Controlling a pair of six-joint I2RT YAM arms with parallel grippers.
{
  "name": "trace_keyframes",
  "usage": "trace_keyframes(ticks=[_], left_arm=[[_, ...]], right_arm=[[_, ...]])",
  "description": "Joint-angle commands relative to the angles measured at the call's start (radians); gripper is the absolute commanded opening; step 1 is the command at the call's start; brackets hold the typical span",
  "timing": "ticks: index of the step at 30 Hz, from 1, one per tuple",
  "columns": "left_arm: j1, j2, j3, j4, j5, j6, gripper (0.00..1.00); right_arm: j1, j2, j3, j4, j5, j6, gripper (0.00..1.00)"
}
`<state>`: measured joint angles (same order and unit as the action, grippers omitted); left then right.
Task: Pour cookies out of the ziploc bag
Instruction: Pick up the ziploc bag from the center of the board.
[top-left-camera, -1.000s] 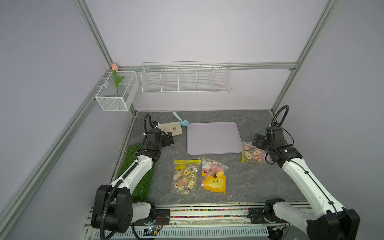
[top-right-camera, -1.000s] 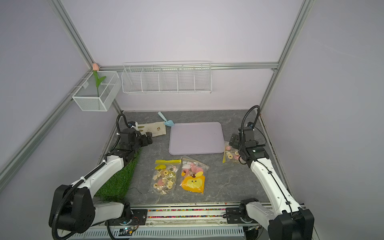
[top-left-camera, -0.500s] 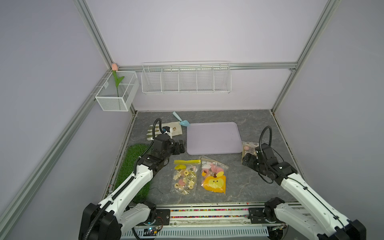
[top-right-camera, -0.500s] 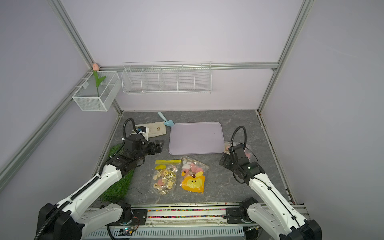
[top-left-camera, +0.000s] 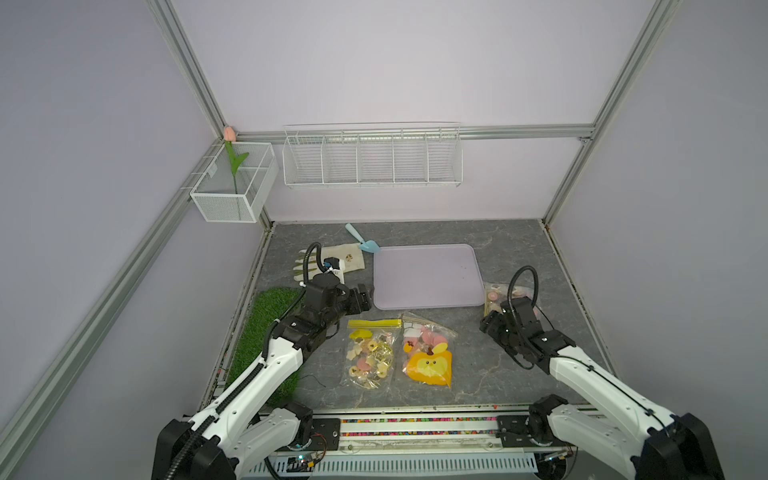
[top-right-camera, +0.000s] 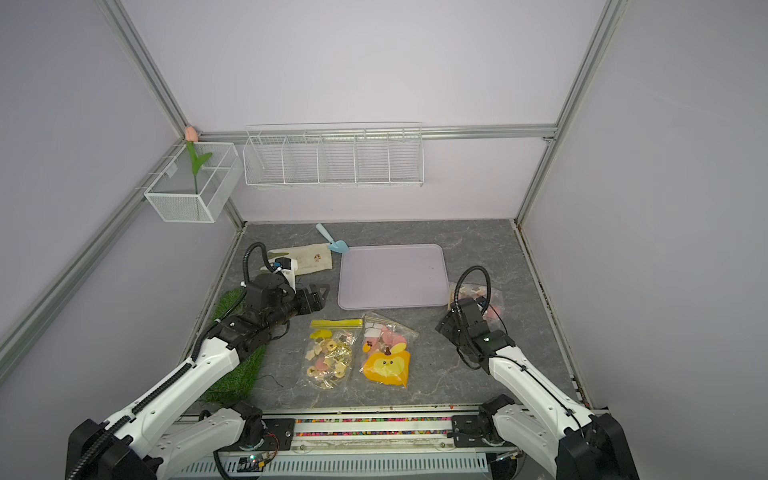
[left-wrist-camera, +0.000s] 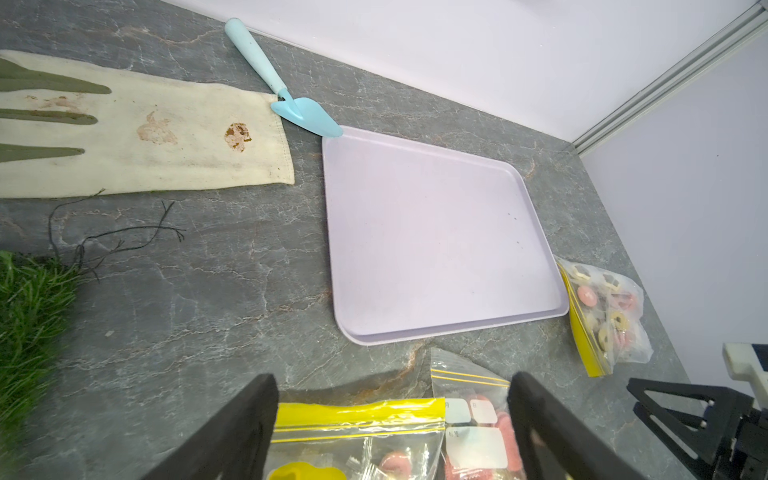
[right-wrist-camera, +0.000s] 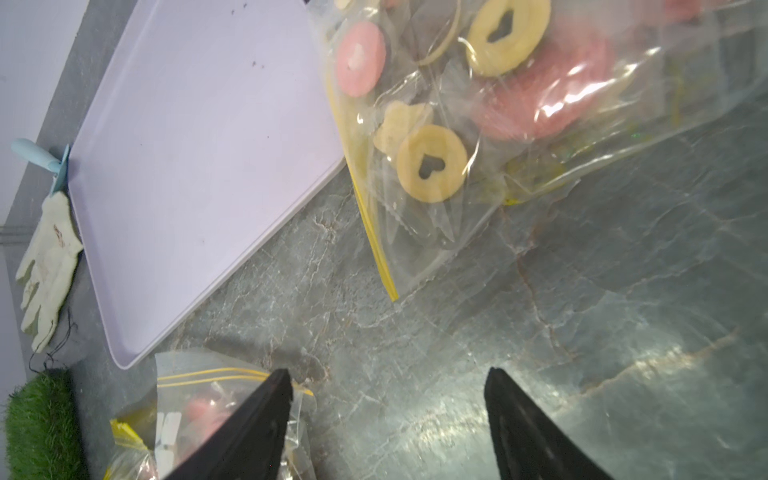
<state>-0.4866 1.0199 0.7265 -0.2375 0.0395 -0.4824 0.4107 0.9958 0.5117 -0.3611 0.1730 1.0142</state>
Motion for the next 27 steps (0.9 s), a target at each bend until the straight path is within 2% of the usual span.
trace_keyframes(ticks=[1,11,21,27], left_arm=[[-0.01,-0.023,-0.022,-0.008,0.007,-0.03,0.88],[-0.014,-0.039,-0.041,-0.001,0.004,-0.039,0.87],[-0.014,-0.052,-0.055,0.002,0.0,-0.04,0.87],[-0.015,-0.046,-0.068,0.022,0.011,-0.047,0.87]], right_arm=[[0.007,0.018,-0.013,0.084,0.036,0.048,0.71],[0.006,0.154,-0.02,0.198,0.004,0.088,0.65],[0.005,0.244,-0.007,0.249,0.048,0.085,0.63],[0.006,0.288,-0.009,0.282,0.081,0.085,0.56]])
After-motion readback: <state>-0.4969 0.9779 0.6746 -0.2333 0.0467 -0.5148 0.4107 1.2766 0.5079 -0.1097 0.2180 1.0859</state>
